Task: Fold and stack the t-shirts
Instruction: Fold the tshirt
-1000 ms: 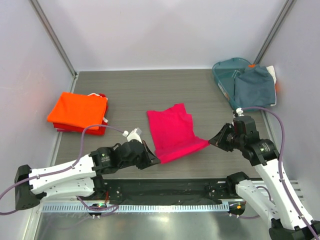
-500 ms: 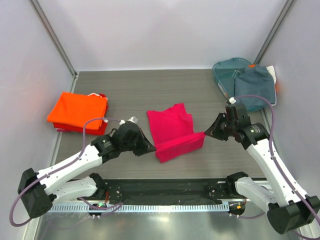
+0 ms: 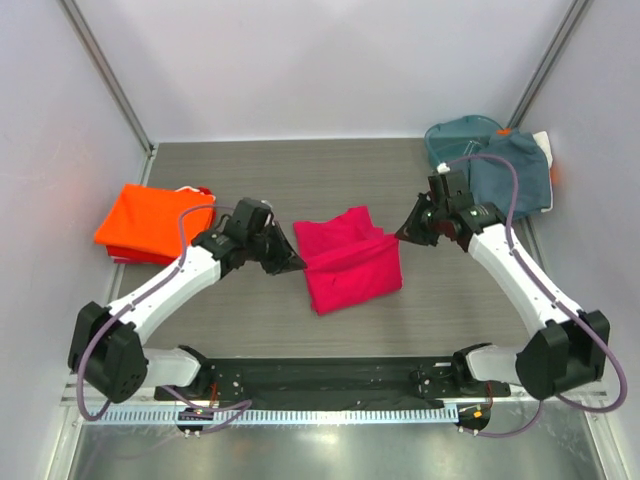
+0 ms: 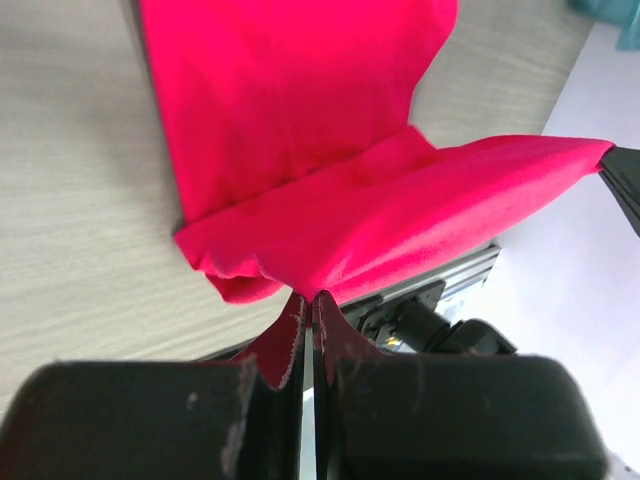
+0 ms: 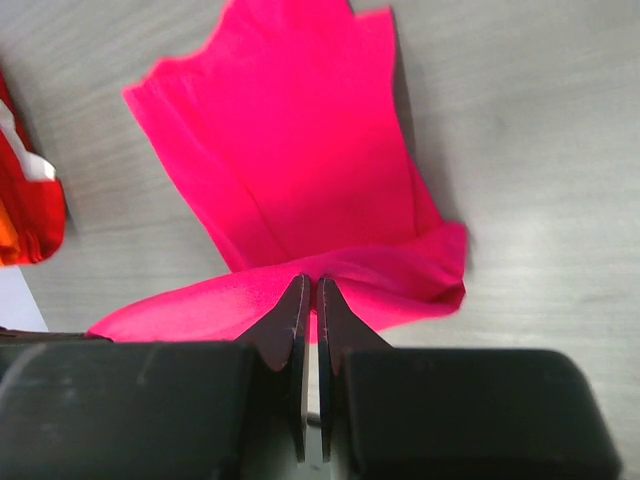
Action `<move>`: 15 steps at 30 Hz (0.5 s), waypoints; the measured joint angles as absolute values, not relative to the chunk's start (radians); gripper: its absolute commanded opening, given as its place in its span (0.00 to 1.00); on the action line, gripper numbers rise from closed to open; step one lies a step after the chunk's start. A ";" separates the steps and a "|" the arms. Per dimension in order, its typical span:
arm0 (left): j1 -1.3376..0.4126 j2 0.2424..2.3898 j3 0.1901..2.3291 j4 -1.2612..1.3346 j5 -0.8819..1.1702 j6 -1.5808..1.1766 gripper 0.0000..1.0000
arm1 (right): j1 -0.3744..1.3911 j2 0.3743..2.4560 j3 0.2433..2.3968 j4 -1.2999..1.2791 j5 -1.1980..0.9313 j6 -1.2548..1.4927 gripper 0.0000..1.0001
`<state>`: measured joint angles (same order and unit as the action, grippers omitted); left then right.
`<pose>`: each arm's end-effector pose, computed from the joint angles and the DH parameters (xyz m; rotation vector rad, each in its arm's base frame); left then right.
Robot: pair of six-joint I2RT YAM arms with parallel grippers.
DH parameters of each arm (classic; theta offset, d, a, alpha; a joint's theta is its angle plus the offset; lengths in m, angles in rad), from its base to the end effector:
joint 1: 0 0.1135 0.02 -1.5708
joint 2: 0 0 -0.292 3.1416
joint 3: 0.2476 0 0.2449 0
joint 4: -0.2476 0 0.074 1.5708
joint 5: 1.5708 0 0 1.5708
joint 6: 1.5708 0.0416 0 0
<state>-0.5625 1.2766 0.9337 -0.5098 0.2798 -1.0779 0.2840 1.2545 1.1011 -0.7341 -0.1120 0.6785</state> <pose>0.2088 -0.1452 0.2838 -0.5451 2.6234 -0.9914 0.2347 0.0733 0.3246 0.4468 2.4932 0.5427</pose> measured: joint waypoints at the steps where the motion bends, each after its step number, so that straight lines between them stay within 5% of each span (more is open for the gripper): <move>1: -0.550 1.295 0.953 -0.514 0.288 -1.064 0.00 | 0.284 1.279 1.121 -0.724 -0.111 0.678 0.01; 15: -0.349 1.716 1.274 -0.562 0.389 -0.902 0.00 | 0.250 1.704 1.370 -0.574 -0.164 0.661 0.01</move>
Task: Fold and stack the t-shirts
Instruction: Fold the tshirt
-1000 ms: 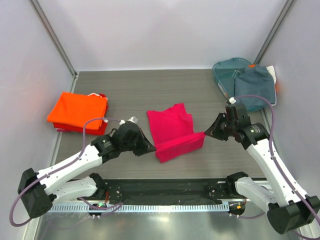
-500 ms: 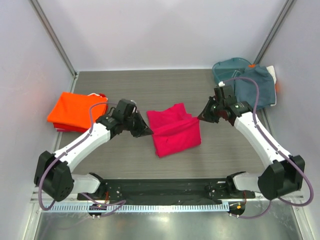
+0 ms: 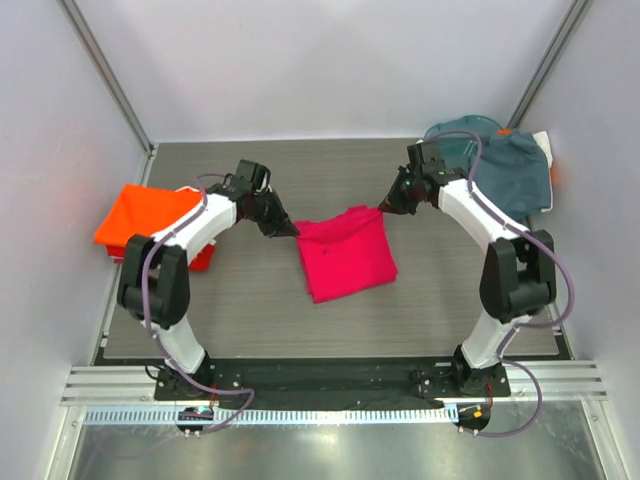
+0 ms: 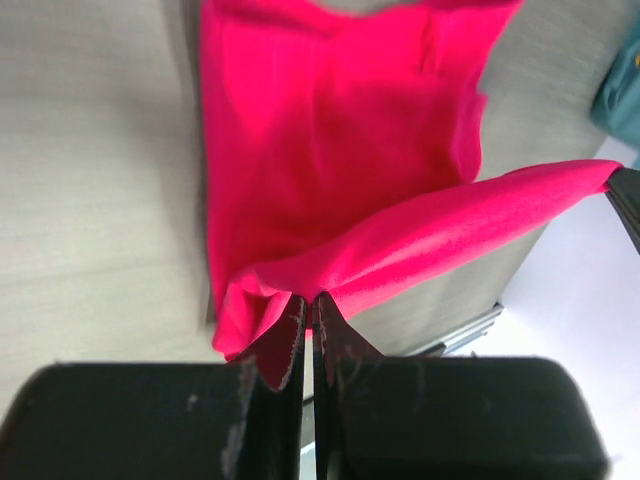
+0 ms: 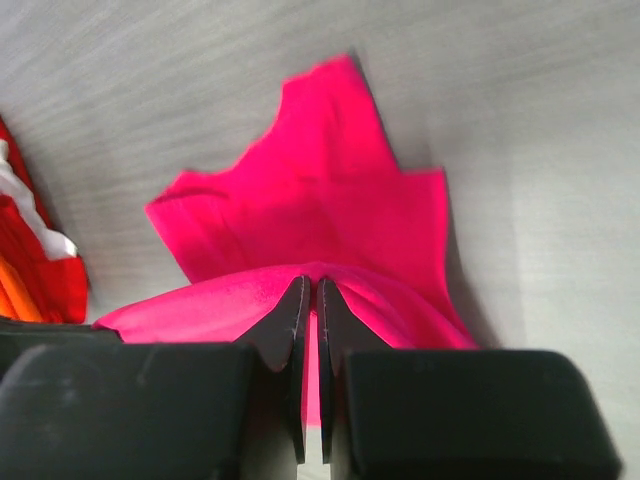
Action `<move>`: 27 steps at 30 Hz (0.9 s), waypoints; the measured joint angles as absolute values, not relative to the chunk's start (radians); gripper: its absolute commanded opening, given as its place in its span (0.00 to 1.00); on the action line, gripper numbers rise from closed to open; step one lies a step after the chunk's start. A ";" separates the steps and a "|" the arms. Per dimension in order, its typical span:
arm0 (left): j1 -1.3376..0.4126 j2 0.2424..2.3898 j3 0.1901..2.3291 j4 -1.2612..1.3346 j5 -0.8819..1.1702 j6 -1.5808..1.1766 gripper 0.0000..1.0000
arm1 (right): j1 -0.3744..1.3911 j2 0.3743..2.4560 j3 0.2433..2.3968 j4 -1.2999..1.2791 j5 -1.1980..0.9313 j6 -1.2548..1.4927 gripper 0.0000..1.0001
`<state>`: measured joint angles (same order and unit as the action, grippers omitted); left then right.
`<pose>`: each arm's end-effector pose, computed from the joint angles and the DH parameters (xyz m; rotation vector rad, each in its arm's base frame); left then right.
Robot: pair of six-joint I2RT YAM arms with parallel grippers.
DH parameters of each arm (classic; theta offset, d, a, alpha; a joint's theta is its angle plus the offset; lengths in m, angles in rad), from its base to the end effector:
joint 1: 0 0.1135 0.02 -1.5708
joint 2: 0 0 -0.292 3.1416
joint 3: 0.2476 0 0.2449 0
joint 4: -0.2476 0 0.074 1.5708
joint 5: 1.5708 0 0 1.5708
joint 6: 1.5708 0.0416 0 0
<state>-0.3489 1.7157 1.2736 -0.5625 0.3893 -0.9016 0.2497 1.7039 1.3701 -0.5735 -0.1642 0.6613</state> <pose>0.3355 -0.1389 0.2602 -0.6014 2.7015 -0.9122 0.3603 0.0989 0.2912 0.4514 2.5167 0.5762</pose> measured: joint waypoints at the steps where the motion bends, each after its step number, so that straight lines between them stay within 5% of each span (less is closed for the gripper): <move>1: -0.341 1.747 1.304 -0.571 0.391 -0.892 0.00 | 0.244 1.735 1.388 -0.563 -0.178 0.661 0.01; 4: -0.318 1.848 1.420 -0.601 0.397 -0.865 0.00 | 0.222 1.853 1.474 -0.533 -0.229 0.662 0.03; 5: -0.311 1.879 1.456 -0.603 0.397 -0.856 0.01 | 0.216 1.891 1.506 -0.524 -0.244 0.662 0.15; 6: -0.305 1.909 1.489 -0.607 0.398 -0.849 0.09 | 0.211 1.932 1.544 -0.514 -0.261 0.662 0.38; 7: -0.296 1.943 1.529 -0.617 0.397 -0.841 0.58 | 0.207 1.976 1.584 -0.498 -0.274 0.669 0.69; 8: -0.286 1.976 1.565 -0.618 0.395 -0.824 0.80 | 0.205 2.012 1.619 -0.489 -0.275 0.676 0.82; 9: -0.278 2.004 1.595 -0.620 0.389 -0.821 0.89 | 0.202 2.044 1.649 -0.479 -0.270 0.673 0.88; 17: -0.244 2.109 1.702 -0.617 0.329 -0.761 0.90 | 0.202 1.947 1.380 -0.172 -0.180 0.651 0.88; 27: -0.289 1.834 1.238 -0.425 0.280 -0.777 0.82 | 0.148 1.964 1.294 -0.033 -0.405 0.556 0.78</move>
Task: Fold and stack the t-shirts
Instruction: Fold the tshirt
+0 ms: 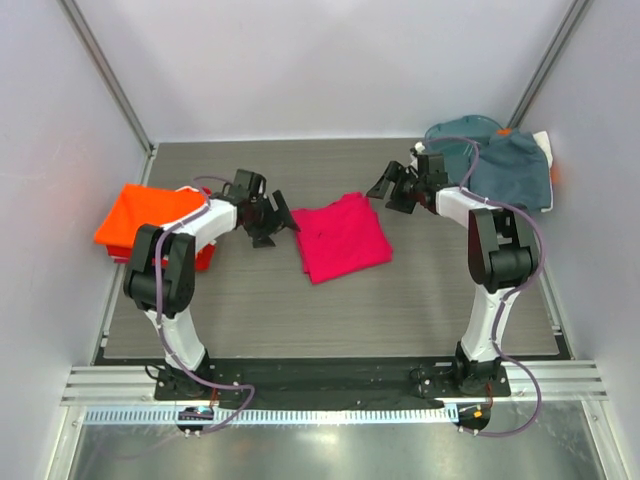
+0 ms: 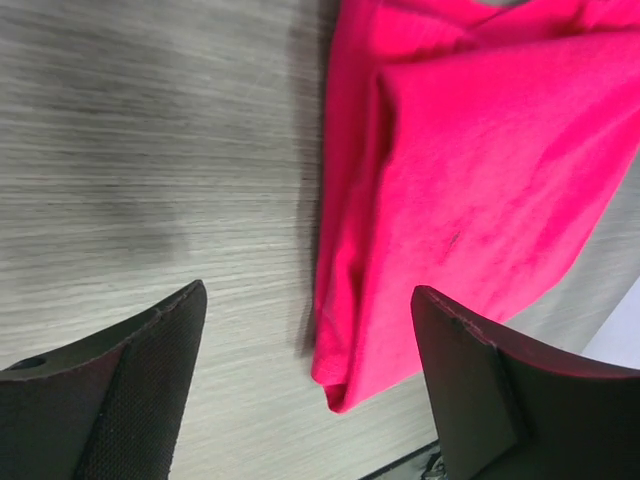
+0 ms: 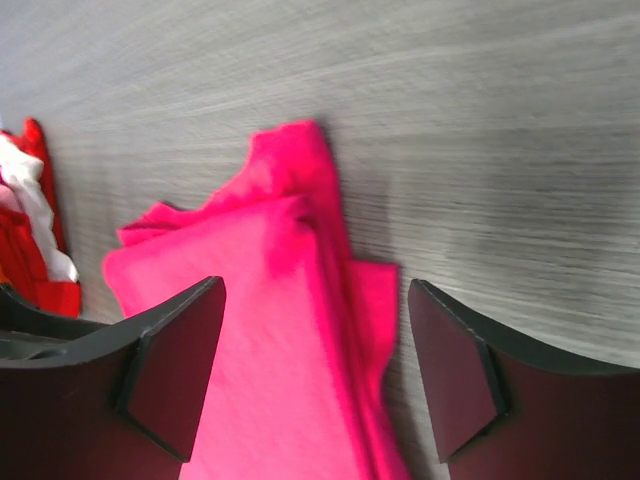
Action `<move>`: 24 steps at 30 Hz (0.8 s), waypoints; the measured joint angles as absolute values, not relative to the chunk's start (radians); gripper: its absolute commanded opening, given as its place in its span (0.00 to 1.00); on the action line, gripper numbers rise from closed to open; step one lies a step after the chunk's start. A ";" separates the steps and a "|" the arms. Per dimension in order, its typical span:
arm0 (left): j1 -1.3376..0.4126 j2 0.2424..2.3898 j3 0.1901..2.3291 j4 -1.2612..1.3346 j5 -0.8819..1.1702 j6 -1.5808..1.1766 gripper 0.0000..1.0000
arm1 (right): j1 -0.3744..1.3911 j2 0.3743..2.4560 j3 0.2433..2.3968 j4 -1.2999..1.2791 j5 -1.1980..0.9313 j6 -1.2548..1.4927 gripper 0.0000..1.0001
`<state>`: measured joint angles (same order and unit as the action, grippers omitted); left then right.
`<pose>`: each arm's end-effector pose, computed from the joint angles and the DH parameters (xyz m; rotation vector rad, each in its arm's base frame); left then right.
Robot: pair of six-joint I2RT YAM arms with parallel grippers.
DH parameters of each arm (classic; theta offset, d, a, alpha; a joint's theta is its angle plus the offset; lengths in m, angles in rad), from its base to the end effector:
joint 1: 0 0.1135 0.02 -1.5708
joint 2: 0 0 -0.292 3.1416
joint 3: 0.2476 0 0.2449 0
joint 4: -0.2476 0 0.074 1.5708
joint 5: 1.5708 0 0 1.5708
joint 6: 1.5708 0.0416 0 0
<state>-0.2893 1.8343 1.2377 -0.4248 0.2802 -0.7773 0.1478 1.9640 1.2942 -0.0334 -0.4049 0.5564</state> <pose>0.3664 -0.1211 0.2145 -0.5519 2.6641 -0.7196 0.4337 0.0811 0.2103 0.2560 2.3286 0.8219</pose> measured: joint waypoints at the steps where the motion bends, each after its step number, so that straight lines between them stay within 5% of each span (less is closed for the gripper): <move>1: -0.294 1.826 1.206 -0.398 0.281 -0.786 0.77 | 0.144 1.978 1.294 -0.032 -0.418 0.551 0.76; 6: -0.302 1.847 1.180 -0.313 0.284 -0.815 0.67 | 0.140 2.010 1.271 -0.038 -0.458 0.531 0.74; 15: -0.320 1.945 1.237 -0.223 0.302 -0.853 0.68 | 0.157 1.891 1.031 0.064 -0.546 0.579 0.70; 24: -0.321 1.979 1.324 -0.217 0.326 -0.826 0.68 | 0.183 1.737 0.916 -0.062 -0.445 0.554 0.79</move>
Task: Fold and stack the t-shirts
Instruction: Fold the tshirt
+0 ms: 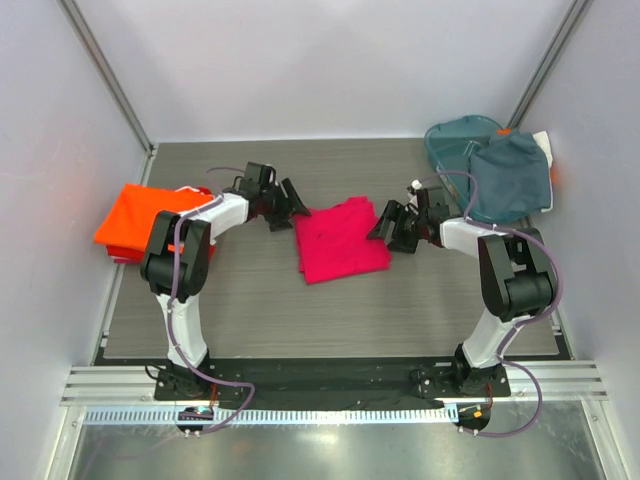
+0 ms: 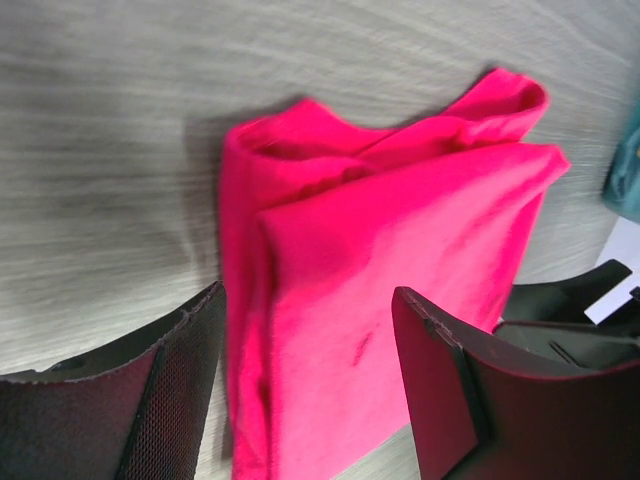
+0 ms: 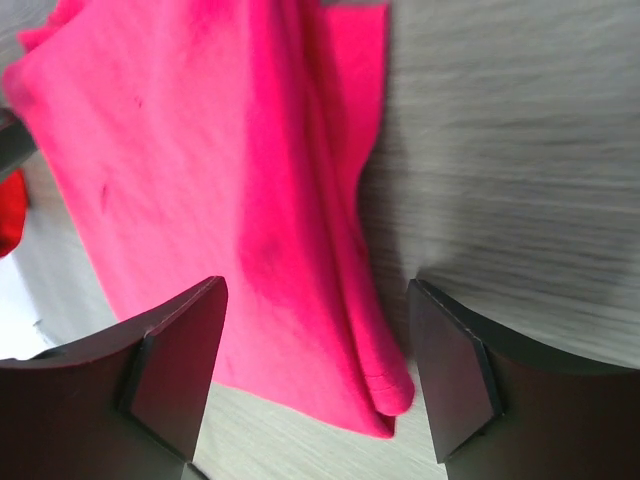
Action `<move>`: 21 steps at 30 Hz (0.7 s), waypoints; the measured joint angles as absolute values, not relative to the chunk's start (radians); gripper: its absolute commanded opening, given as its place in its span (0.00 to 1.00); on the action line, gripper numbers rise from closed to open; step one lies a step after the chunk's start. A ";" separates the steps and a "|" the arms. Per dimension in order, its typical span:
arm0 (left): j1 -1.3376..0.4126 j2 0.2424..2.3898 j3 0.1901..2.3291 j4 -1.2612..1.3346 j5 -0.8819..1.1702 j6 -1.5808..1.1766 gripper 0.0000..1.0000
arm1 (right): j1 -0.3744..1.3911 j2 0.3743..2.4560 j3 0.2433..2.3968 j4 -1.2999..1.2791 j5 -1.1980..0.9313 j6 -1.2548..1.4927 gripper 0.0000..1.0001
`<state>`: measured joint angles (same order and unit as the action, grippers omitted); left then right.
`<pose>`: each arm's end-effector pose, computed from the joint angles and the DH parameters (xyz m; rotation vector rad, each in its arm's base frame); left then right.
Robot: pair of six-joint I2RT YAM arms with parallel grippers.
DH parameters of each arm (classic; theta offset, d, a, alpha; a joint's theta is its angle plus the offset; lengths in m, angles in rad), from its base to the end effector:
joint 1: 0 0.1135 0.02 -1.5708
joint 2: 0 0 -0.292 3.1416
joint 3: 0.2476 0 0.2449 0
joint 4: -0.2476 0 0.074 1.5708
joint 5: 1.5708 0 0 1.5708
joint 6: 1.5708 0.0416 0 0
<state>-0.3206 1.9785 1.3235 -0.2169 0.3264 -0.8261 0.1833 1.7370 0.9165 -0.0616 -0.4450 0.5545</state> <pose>0.4073 -0.1493 0.1977 -0.4972 2.5467 -0.8703 0.3360 0.0805 0.1826 0.2644 2.5174 0.8587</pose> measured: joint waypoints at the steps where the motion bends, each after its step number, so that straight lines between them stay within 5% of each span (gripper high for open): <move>1: -0.321 1.980 1.332 -0.216 0.329 -0.825 0.67 | 0.183 1.739 0.927 -0.074 -0.430 0.550 0.79; 21: -0.321 2.056 1.343 -0.167 0.332 -0.805 0.39 | 0.172 2.103 1.365 -0.060 -0.436 0.518 0.56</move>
